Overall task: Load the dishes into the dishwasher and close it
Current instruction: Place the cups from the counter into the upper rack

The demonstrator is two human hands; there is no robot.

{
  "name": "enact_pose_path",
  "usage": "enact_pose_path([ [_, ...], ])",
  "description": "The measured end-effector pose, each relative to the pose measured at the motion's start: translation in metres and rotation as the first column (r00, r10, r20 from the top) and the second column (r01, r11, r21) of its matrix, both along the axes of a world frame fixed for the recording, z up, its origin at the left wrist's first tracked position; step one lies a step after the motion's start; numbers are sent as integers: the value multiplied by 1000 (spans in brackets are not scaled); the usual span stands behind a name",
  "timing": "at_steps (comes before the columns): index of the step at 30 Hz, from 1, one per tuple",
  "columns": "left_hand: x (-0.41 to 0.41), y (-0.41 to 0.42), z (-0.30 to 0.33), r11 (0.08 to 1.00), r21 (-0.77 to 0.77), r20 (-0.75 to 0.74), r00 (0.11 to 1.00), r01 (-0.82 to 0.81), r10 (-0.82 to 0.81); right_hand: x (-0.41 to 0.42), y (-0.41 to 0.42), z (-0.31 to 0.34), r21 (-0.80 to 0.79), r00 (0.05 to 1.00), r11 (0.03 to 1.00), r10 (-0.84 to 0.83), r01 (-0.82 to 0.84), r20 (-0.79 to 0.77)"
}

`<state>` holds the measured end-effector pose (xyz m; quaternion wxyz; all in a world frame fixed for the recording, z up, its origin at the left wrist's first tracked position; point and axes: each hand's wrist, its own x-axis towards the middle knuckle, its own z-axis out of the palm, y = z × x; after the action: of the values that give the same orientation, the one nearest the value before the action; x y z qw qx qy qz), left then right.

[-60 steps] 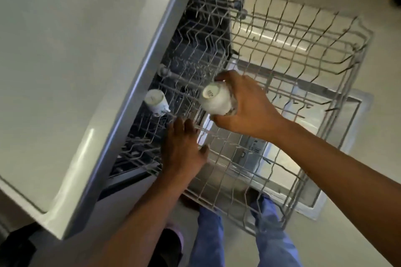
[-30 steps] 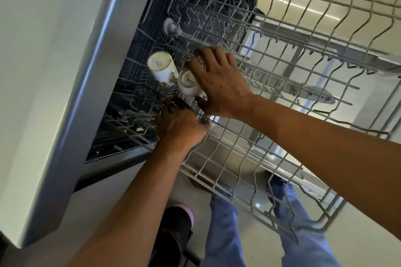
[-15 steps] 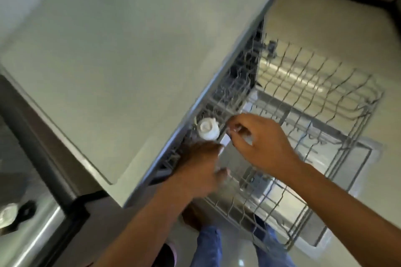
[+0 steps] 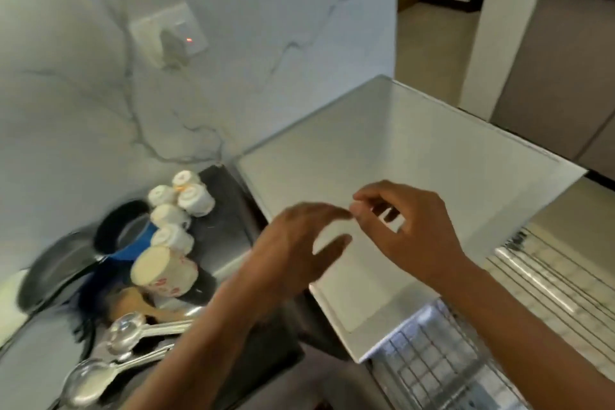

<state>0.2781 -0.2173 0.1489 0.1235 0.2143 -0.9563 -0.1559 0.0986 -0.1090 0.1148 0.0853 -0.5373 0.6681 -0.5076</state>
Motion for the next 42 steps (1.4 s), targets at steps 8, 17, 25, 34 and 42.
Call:
enact_pose_path([
  [8, 124, -149, -1, 825, -163, 143, 814, -542, 563, 81, -161, 14, 137, 961, 966, 240, -221, -138],
  [17, 209, -227, -61, 678, -148, 511, 531, -720, 676, 179, -307, -46, 465, 813, 775, 556, -429, -176],
  [25, 208, -241, -84, 591, -82, 365, 528, -802, 767, 211, -329, -92, 534, 753, 747, 597, -396, -277],
  [34, 188, -227, -33, 568, 8, 110, 565, -823, 818, 180, -301, -64, 439, 777, 768, 593, -467, -210],
  [42, 83, -180, 39, 757, 367, -147, 771, -540, 620, 108, -220, 4, 69, 945, 948, 316, -311, -88],
])
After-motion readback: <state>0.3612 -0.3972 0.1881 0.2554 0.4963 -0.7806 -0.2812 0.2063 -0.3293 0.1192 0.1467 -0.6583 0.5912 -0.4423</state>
